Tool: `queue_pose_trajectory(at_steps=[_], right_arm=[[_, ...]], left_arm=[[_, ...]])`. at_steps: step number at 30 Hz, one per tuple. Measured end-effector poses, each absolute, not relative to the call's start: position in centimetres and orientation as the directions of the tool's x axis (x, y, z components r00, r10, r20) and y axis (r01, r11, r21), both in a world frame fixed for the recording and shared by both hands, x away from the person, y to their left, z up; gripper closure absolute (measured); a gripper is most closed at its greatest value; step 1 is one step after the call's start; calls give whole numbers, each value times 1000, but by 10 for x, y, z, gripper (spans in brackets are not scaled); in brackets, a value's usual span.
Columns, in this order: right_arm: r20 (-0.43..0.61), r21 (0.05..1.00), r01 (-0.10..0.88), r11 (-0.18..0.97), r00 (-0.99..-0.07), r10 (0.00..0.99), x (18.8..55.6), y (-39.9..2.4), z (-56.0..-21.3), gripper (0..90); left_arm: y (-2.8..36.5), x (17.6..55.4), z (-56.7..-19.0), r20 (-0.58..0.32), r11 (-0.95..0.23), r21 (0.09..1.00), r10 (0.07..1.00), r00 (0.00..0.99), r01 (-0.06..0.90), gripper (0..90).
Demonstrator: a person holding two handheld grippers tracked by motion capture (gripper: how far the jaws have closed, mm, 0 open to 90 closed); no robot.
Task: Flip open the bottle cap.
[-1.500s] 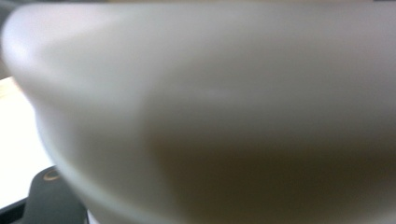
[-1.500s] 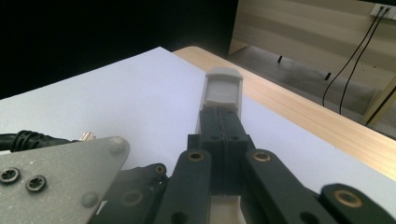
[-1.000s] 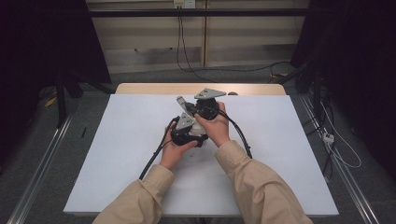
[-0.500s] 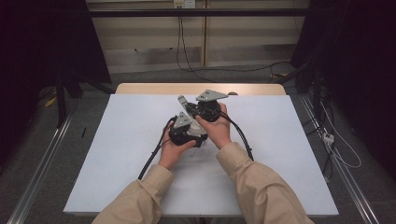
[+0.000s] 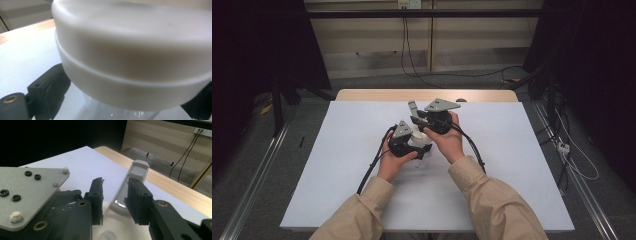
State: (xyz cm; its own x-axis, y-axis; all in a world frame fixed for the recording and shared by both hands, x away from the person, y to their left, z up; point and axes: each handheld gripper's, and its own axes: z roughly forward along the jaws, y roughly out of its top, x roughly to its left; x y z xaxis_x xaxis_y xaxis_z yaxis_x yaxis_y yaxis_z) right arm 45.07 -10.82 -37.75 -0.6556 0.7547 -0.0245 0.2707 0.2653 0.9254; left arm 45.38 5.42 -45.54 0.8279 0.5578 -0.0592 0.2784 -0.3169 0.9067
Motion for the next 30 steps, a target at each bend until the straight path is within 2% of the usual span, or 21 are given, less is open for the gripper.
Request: queue_pose_trajectory(at_steps=[8, 12, 15, 18, 30], right_arm=[[-12, 924, 288, 252, -636, 772, 445, -115, -378, 539], [-1, 925, 293, 243, -635, 773, 441, -118, -377, 456], [16, 927, 298, 229, -639, 769, 436, -121, -376, 359], [23, 926, 301, 227, -648, 762, 430, -125, -376, 310], [52, 925, 320, 206, -643, 764, 401, -156, -392, 198]], left_arm=[[58, 452, -455, -71, -323, 901, 547, 834, 289, 73], [62, 450, -452, -80, -318, 902, 543, 836, 293, 72], [68, 448, -451, -90, -320, 898, 537, 839, 301, 72], [73, 443, -450, -93, -327, 894, 533, 841, 306, 72], [96, 427, -442, -80, -341, 888, 544, 836, 307, 72]])
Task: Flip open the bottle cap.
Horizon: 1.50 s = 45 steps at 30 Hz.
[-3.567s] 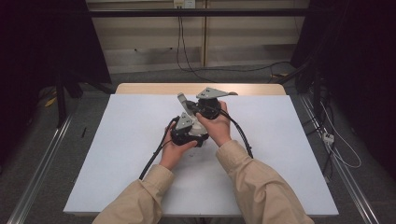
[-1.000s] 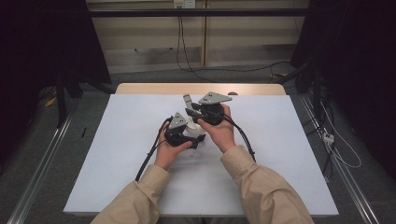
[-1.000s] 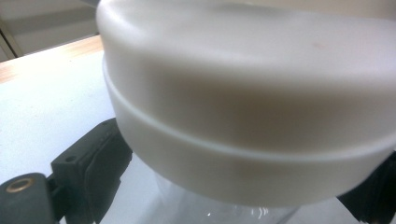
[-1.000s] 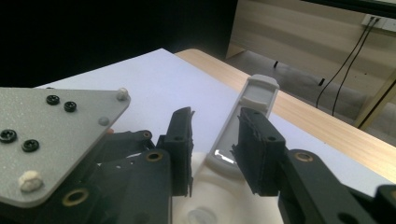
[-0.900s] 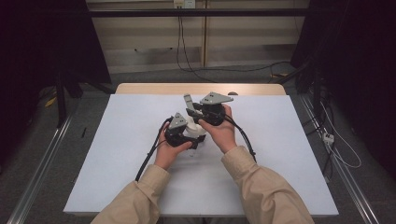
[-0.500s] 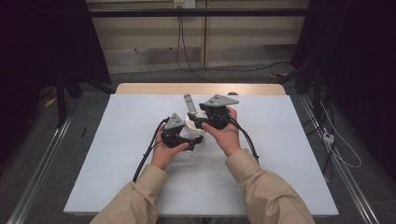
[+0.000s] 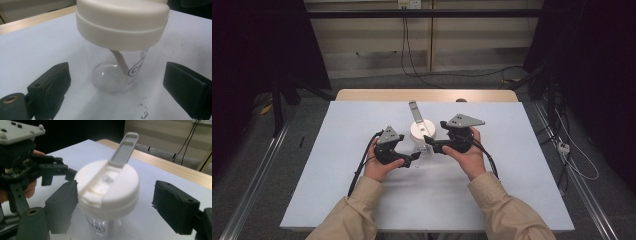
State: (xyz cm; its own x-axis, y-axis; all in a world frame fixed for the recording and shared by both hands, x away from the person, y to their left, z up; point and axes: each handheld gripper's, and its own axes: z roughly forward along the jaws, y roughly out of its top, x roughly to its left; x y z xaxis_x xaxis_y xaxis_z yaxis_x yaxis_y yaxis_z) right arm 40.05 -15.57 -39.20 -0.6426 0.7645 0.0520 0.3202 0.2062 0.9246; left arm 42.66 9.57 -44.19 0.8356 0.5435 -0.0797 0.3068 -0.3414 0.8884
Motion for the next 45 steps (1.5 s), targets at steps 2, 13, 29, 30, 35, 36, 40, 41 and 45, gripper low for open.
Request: queue_pose_trajectory(at_steps=[2, 13, 29, 30, 35, 36, 40, 41, 45], right_arm=[[62, 924, 328, 198, -638, 768, 396, -161, -396, 179], [67, 904, 369, 217, -623, 780, 372, -190, -421, 147], [71, 899, 384, 209, -600, 797, 334, -229, -438, 130], [69, 900, 382, 210, -600, 797, 332, -232, -439, 130], [76, 900, 390, 197, -584, 808, 324, -243, -442, 129], [79, 900, 391, 192, -580, 811, 323, -245, -442, 129], [77, 899, 394, 192, -573, 816, 318, -252, -445, 130], [79, 897, 398, 190, -569, 818, 316, -253, -445, 130], [74, 896, 400, 191, -561, 825, 312, -260, -447, 130]], left_arm=[[99, 425, -441, -79, -341, 889, 546, 834, 306, 67], [120, 414, -439, -84, -340, 884, 560, 824, 321, 65], [153, 398, -442, -79, -352, 870, 592, 802, 345, 65], [155, 398, -442, -78, -352, 870, 593, 801, 345, 65], [163, 395, -442, -77, -349, 869, 603, 794, 350, 65], [164, 393, -442, -81, -346, 870, 603, 794, 351, 65], [171, 390, -443, -85, -344, 868, 607, 790, 357, 66], [173, 390, -444, -84, -346, 867, 609, 789, 359, 66], [181, 387, -445, -89, -338, 867, 618, 781, 366, 65]])
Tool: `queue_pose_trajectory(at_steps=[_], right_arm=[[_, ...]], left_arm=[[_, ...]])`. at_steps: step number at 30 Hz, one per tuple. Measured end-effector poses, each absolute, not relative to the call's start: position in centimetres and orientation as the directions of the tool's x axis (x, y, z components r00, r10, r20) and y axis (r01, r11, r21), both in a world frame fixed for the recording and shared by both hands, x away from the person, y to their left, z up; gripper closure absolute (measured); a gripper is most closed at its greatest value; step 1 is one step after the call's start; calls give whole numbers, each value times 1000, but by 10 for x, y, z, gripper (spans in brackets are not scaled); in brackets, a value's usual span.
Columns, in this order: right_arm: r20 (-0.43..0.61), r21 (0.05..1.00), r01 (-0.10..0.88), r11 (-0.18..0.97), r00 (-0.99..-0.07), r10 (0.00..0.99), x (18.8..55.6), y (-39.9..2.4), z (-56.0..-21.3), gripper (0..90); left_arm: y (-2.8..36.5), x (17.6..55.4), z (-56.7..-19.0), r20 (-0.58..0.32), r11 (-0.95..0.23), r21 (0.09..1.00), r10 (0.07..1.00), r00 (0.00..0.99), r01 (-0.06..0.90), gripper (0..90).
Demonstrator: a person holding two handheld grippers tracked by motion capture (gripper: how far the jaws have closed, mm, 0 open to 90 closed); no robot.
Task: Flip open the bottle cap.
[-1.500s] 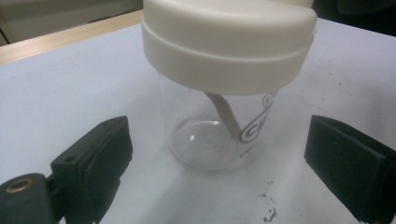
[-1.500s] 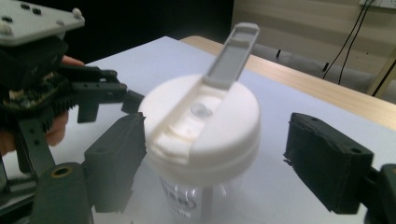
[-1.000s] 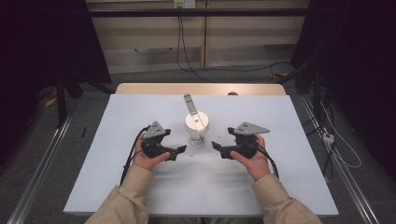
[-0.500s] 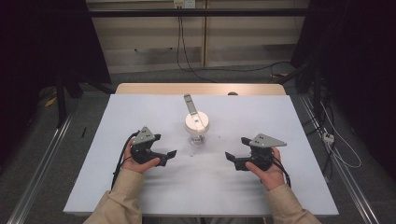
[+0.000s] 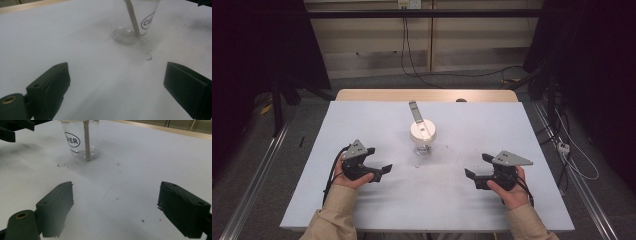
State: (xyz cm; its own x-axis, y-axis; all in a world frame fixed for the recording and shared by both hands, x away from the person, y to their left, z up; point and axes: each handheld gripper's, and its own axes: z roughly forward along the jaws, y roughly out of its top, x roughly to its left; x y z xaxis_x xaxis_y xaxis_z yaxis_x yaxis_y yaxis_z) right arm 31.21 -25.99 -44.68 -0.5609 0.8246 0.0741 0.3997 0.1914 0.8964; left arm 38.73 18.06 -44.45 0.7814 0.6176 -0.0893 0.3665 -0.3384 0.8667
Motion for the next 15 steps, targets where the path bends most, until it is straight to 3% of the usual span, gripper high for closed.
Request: queue_pose_trajectory(at_steps=[15], right_arm=[[68, 895, 405, 186, -536, 841, 304, -272, -448, 132]], left_arm=[[210, 380, -446, -101, -312, 868, 652, 751, 388, 65]])
